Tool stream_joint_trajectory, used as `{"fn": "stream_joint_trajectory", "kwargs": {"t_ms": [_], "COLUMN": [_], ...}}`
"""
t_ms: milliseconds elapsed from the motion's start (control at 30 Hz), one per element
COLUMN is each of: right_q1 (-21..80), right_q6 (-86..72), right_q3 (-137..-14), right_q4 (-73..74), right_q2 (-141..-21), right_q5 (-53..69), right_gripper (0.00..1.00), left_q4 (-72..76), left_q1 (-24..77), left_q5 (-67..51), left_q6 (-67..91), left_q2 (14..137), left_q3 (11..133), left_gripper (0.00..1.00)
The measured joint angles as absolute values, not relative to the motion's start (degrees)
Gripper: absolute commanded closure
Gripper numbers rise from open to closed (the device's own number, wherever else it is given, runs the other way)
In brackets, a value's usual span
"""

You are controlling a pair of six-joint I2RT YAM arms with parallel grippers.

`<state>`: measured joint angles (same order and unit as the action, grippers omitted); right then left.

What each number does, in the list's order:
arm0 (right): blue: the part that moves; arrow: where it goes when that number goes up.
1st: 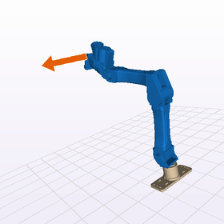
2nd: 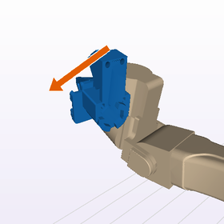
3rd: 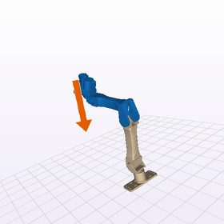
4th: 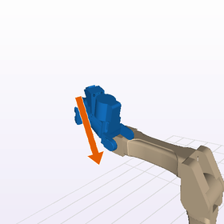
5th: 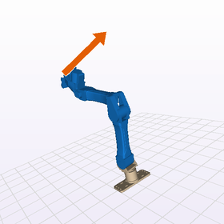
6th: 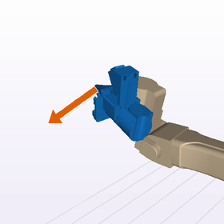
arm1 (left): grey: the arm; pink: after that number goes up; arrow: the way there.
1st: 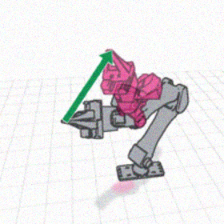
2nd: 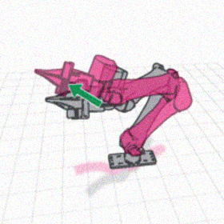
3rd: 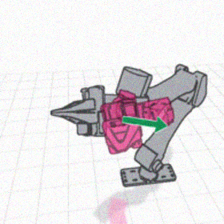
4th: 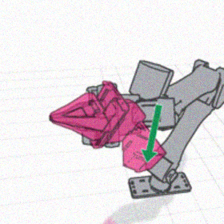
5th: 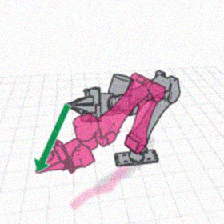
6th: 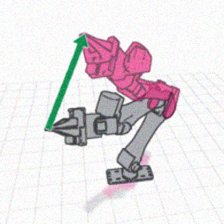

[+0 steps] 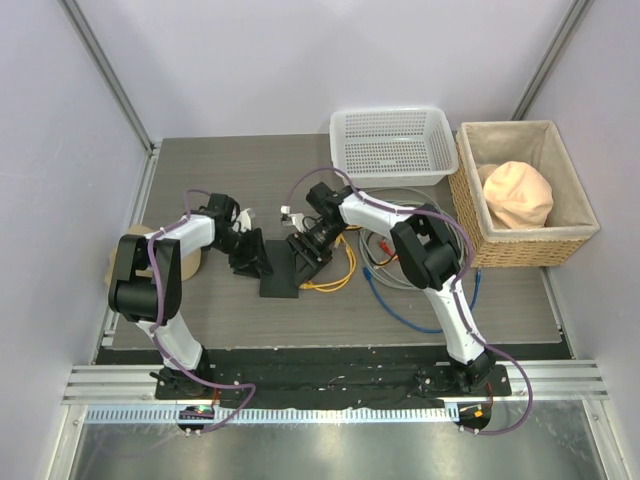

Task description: Pull the plug from the switch port

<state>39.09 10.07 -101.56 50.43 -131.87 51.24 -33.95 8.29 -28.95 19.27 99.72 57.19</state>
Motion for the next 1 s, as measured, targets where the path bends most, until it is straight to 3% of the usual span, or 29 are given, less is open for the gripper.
{"fn": "stream_joint_trajectory", "kwargs": {"t_ms": [300, 433, 567, 1000], "right_q1": [41.6, 41.6, 40.2, 43.8], "right_q6": [2.8, 2.5, 2.7, 3.4], "right_q3": [-95.2, -93.1, -92.3, -94.5], "right_q4": [43.9, 42.3, 41.6, 41.4], "right_q2": [-124.9, -122.2, -121.8, -123.6], "right_q5": [33.1, 22.2, 23.5, 22.1], "right_gripper": [0.16, 0.27, 0.41, 0.33], "left_q4": [-33.9, -33.9, -34.0, -33.9], "left_q1": [8.3, 8.4, 8.4, 8.4], "left_q5": [-28.9, -28.8, -28.8, -28.7], "left_q6": [19.3, 19.3, 19.3, 19.3], "left_q2": [99.7, 99.7, 99.7, 99.7], "left_q3": [57.2, 57.2, 57.2, 57.2], "left_gripper": [0.51, 0.51, 0.51, 0.51]}}
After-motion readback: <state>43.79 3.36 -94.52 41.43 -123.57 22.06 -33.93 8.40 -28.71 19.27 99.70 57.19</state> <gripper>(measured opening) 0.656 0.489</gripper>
